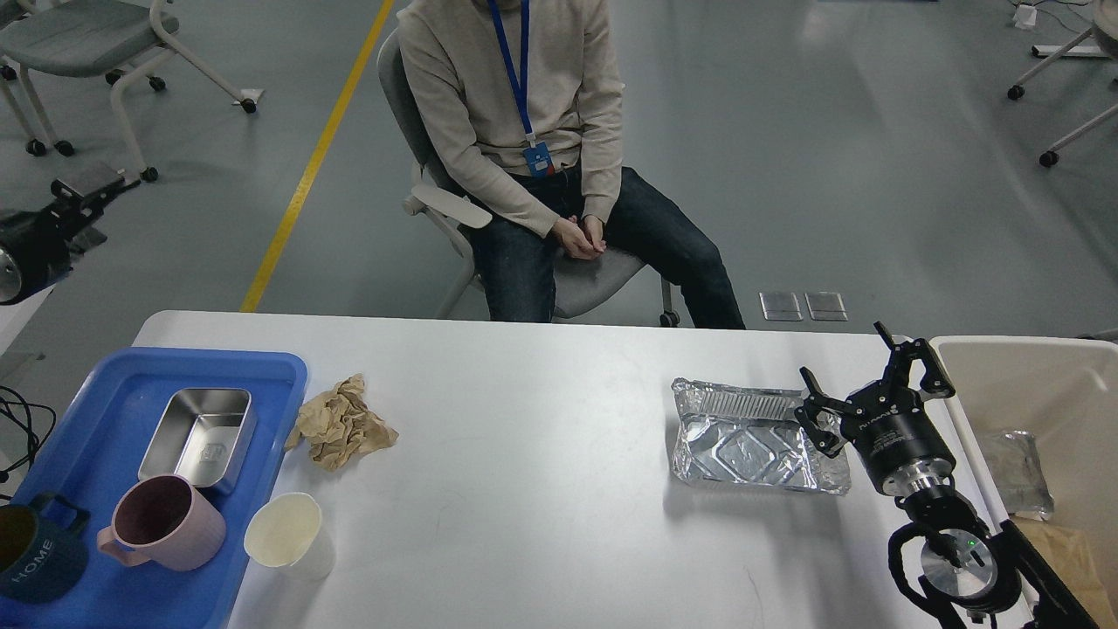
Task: Tidy desktop
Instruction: 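Lift the left gripper away from the tray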
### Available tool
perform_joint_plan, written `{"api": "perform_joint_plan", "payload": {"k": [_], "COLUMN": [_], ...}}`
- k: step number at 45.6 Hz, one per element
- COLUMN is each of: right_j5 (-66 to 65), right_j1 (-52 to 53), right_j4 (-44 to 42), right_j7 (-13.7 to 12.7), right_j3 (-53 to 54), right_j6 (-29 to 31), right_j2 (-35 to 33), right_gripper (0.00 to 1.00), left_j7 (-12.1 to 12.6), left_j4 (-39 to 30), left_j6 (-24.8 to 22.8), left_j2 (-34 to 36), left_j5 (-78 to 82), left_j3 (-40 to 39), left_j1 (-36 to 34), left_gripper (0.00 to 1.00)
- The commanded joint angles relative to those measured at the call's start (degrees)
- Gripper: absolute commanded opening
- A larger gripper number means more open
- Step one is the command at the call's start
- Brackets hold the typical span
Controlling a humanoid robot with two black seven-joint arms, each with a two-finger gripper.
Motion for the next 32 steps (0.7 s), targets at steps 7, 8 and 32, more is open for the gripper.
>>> {"api": "perform_joint_plan", "payload": {"k": [7,8,32], "right_j5": [0.09,0.09,0.09], "right_j1": [-0.18,-0.18,0.44], "right_j4": [0.00,0.09,0.09], "right_j7": [0.00,0.00,-0.17], "right_j3": [0.06,0.06,0.06], "right_j6": [0.00,0.00,-0.44], "right_j2": [-0.41,-0.41,-0.15], "right_gripper": [1.00,1.00,1.00], "left_j7": [0.80,0.80,0.97], "left_j4": [-0.43,-0.43,-1.92], "left_j6": [-11.01,-12.77,-11.04], "left_j2": [0.17,0.17,-9.05], "left_j5": [-2.88,-2.97,-22.91], "left_j3": [-6.76,-7.29,-21.52], "left_j1": [-0.29,-0.37,6.47], "left_gripper": [0.96,0.96,0.96]}}
